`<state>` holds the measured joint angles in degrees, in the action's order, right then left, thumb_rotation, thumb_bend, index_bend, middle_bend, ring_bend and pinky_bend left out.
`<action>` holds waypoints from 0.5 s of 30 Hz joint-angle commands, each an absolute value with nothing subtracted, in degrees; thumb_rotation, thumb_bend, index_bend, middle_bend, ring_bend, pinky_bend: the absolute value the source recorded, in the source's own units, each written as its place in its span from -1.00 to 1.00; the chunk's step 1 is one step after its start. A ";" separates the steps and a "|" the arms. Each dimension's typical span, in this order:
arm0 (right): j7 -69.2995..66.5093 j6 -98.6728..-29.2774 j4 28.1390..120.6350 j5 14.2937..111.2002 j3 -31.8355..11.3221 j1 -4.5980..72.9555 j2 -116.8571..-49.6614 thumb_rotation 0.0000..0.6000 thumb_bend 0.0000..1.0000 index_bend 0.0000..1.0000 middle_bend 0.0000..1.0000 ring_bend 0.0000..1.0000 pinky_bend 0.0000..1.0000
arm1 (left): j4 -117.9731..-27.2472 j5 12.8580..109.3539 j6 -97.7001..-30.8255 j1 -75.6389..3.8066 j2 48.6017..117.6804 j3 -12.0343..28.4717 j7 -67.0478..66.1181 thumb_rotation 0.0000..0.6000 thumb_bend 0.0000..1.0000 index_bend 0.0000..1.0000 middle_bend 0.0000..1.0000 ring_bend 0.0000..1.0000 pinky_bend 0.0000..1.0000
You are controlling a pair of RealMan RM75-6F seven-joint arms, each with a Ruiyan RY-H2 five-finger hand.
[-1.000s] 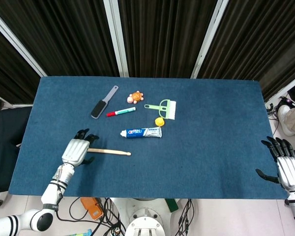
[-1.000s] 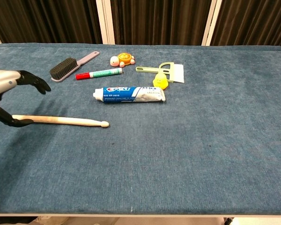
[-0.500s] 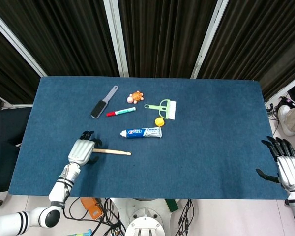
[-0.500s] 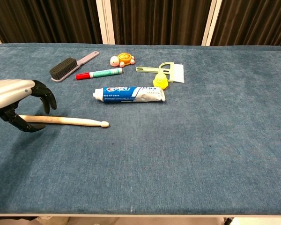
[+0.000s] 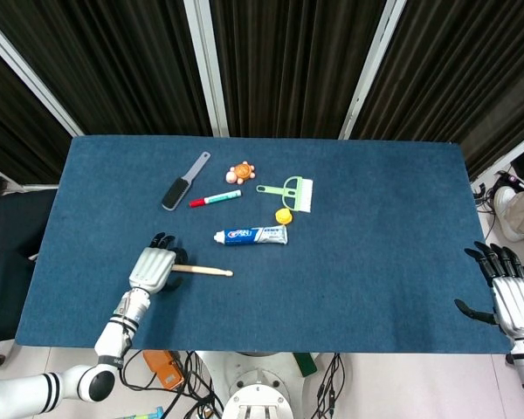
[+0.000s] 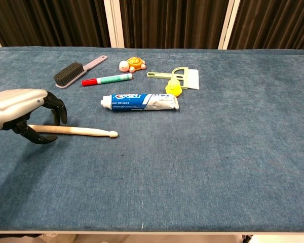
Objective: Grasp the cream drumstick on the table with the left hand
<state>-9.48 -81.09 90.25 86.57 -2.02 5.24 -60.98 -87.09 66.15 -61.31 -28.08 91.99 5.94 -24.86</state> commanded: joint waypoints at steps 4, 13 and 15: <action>-9.53 -81.10 90.22 86.55 -2.03 5.24 -60.97 1.00 -0.41 -0.58 -0.73 -0.83 -1.00 | -86.43 65.97 -61.16 -28.55 92.70 5.88 -24.70 1.00 -0.44 -0.09 -0.04 -0.70 -0.85; -9.55 -81.00 90.18 86.46 -2.04 5.28 -60.98 1.00 -0.41 -0.58 -0.73 -0.83 -1.00 | -85.16 65.87 -60.56 -29.32 93.84 5.65 -24.24 1.00 -0.41 -0.01 0.01 -0.67 -0.85; -9.58 -80.99 90.18 86.44 -2.07 5.30 -60.98 1.00 -0.41 -0.58 -0.73 -0.83 -1.00 | -84.99 66.16 -60.54 -29.45 94.00 5.59 -23.88 1.00 -0.40 0.01 0.02 -0.65 -0.85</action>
